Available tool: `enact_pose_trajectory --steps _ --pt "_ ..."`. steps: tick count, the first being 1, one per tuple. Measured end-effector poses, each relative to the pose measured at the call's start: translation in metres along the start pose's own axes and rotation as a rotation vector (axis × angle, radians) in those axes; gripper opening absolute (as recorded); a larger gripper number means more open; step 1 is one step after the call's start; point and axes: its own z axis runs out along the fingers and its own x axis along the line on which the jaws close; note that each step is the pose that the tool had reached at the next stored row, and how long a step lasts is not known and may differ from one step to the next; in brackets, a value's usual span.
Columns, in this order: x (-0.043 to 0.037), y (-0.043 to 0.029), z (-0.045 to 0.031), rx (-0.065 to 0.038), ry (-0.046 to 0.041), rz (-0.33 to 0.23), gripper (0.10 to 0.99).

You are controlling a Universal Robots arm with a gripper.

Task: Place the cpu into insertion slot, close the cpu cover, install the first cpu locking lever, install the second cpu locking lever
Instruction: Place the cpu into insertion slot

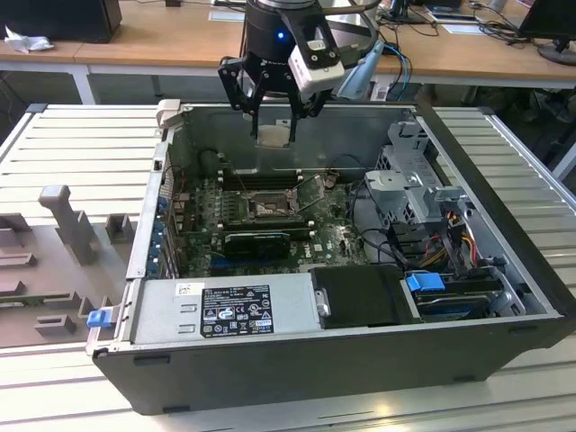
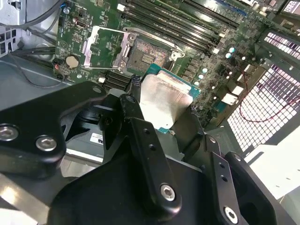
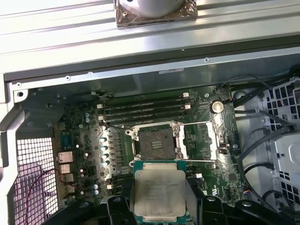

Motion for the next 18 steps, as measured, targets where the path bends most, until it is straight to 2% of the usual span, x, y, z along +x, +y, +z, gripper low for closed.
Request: enact_pose_trajectory --steps 18 --pt "0.0000 0.0000 0.0000 -0.001 -0.0059 0.066 0.529"
